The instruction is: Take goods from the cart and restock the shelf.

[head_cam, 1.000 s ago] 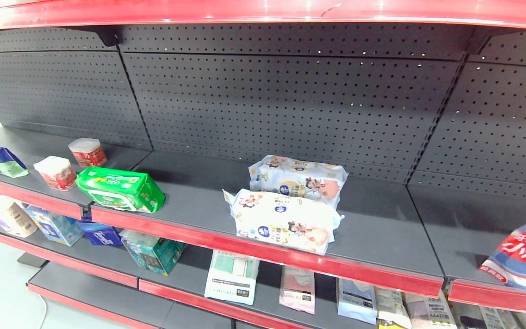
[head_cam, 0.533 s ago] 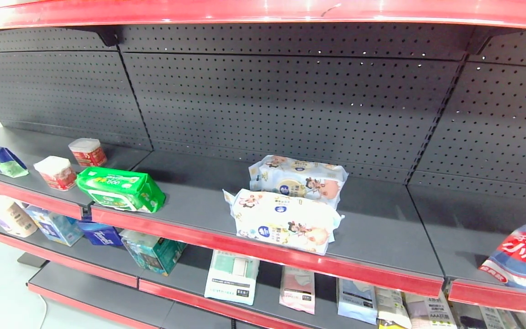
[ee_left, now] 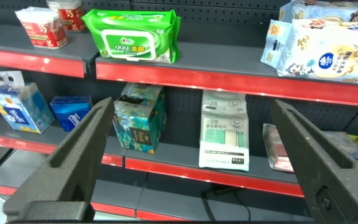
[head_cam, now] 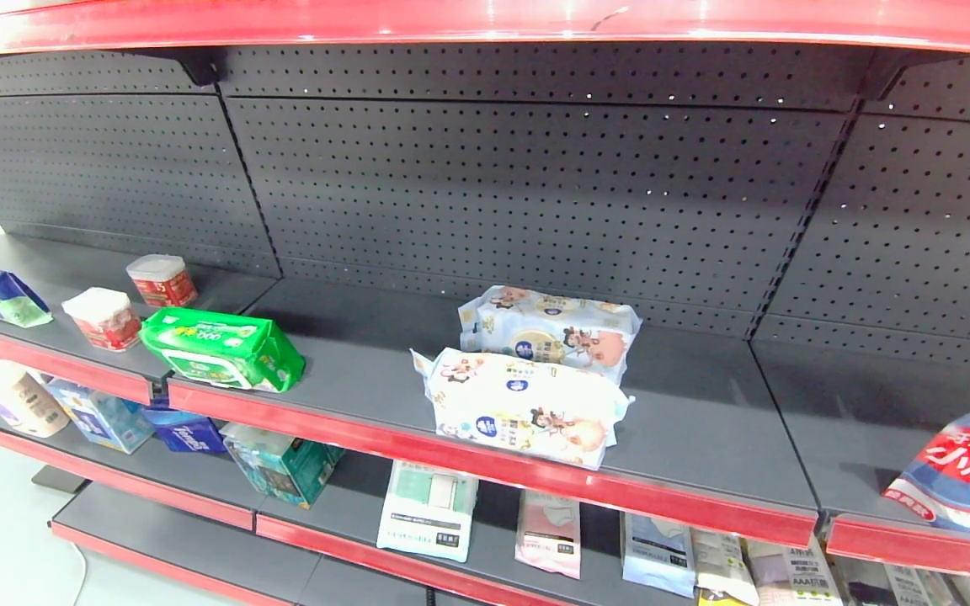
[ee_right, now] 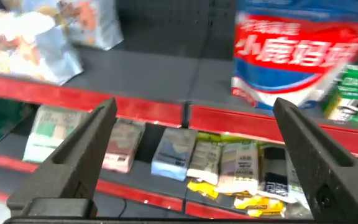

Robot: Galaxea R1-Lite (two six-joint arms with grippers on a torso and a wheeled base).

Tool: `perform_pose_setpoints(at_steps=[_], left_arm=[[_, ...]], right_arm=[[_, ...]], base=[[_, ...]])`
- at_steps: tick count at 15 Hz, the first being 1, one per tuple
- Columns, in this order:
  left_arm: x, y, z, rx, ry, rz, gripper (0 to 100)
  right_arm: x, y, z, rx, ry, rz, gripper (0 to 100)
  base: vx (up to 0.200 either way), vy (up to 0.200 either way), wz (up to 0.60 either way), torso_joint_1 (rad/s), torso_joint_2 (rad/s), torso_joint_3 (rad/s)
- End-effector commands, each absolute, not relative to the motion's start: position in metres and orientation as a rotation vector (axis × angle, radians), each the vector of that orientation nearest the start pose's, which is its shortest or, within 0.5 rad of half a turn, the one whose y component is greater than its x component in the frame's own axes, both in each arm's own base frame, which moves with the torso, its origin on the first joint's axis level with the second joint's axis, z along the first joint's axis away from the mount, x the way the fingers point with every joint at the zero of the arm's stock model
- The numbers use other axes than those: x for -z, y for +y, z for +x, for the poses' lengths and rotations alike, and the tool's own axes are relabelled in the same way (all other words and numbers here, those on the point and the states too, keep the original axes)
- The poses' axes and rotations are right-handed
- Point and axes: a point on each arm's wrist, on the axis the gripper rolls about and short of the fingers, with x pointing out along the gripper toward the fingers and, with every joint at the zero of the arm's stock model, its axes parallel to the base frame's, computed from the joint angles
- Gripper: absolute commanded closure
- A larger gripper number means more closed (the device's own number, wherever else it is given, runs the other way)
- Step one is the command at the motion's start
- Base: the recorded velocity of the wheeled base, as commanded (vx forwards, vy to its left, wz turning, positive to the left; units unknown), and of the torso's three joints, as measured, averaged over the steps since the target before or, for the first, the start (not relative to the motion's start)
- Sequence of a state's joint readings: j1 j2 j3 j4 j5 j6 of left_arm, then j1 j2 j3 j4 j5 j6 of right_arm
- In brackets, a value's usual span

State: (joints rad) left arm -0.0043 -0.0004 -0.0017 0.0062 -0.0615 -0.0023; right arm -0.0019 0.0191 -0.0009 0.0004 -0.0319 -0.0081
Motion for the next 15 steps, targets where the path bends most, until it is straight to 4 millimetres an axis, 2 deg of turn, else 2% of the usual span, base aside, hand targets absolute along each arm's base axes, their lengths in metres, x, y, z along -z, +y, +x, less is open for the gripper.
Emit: perform_pose_setpoints(at_steps=[1,6,12,15], left_arm=[[-0.0753,-0.0013,-0.023,0.066,0.005,-0.003,0],[-0.0751,-0.0013,-0.023,0.066,0.006,-0.002,0],[-0.0753,-0.0013,-0.023,0.066,0.005,-0.002,0],[-0.0753,-0.0013,-0.023,0.066,0.005,-0.002,0]], right_arm=[[-0.0758,-0.0008,-0.0227,0.034,0.003,-0.008,0],[-0.0758,-0.0008,-0.0227,0.034,0.003,-0.005,0],[-0.0759,-0.0008,-0.0228,0.034,0.0,-0.006,0],[-0.0759,-0.0008,-0.0228,0.034,0.0,-0.006,0]], base=[[0.0,0.0,0.0,0.0,0.0,0.0],[0.0,0.0,0.0,0.0,0.0,0.0],[0.0,0.0,-0.6,0.005,0.0,-0.001],[0.0,0.0,0.0,0.0,0.0,0.0]])
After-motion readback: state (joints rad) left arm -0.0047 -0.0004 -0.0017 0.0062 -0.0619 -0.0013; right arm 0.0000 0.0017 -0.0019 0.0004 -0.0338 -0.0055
